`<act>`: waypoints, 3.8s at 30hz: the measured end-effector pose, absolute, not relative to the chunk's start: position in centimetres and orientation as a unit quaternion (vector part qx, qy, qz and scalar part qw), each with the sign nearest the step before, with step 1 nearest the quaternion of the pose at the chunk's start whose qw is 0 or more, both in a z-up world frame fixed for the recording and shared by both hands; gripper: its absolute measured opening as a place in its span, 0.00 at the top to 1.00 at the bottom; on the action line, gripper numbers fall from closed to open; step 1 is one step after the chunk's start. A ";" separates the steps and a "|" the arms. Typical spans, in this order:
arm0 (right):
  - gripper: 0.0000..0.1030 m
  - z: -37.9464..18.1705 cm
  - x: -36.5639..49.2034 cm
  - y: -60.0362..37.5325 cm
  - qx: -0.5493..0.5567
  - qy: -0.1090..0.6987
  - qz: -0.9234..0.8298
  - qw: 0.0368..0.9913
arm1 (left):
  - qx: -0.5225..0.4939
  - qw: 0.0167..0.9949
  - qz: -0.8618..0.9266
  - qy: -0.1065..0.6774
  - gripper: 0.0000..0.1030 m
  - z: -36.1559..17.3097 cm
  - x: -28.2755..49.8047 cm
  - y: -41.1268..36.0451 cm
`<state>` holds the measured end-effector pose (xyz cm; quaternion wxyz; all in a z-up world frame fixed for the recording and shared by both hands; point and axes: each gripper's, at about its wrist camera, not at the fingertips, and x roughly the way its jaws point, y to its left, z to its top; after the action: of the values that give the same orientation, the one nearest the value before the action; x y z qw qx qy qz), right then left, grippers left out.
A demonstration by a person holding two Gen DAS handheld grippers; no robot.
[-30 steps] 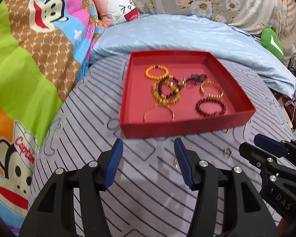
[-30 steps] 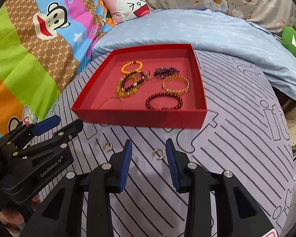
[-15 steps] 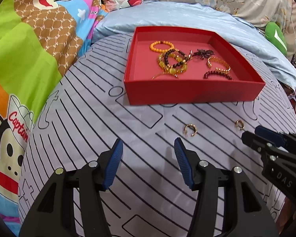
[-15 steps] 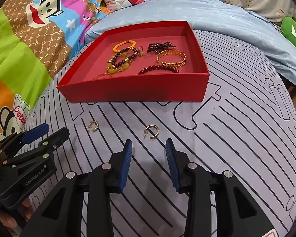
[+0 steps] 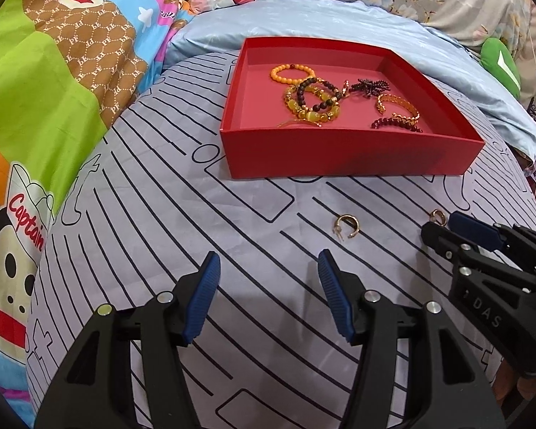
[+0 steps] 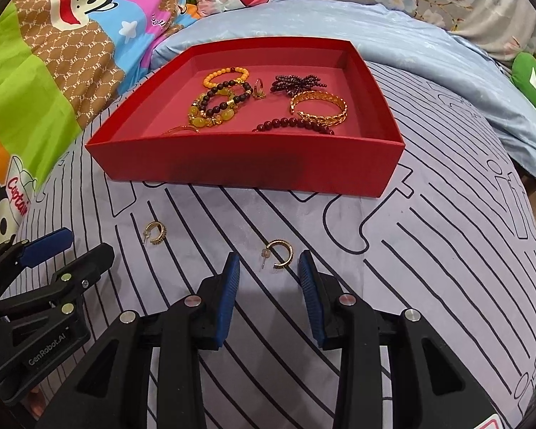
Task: Organize jewelry
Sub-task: 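Withdraw both tools toward the remaining gold rings on the sheet, then grasp a gold ring with the right tool while the left grasps another ring, then carry both held gold rings over the red tray and lower them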
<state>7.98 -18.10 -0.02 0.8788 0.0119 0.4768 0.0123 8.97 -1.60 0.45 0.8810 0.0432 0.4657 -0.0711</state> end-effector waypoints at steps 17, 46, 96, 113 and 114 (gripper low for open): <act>0.84 0.0 7.4 -18.6 0.008 0.472 0.008 0.881 | 0.038 0.877 -0.082 0.471 0.47 0.2 9.5 -2.9; 0.84 0.2 6.5 -19.8 0.028 0.475 0.014 0.879 | 0.058 0.882 -0.107 0.456 0.82 -0.7 11.1 -6.6; 0.84 12.2 3.0 -17.2 0.027 0.371 0.041 0.927 | 0.005 0.911 -0.130 0.392 0.83 10.6 6.7 -4.1; 0.84 14.3 12.2 -19.3 0.029 0.352 0.036 0.935 | 0.007 0.927 -0.140 0.348 0.83 13.9 15.1 -6.6; 0.84 14.0 13.1 -19.5 0.027 0.354 0.034 0.934 | 0.008 0.926 -0.139 0.350 0.83 13.6 15.9 -6.7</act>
<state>13.12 -19.49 13.96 0.9340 0.0274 0.3545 0.0342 15.93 -6.72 13.59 0.9263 0.0084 0.3499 -0.1393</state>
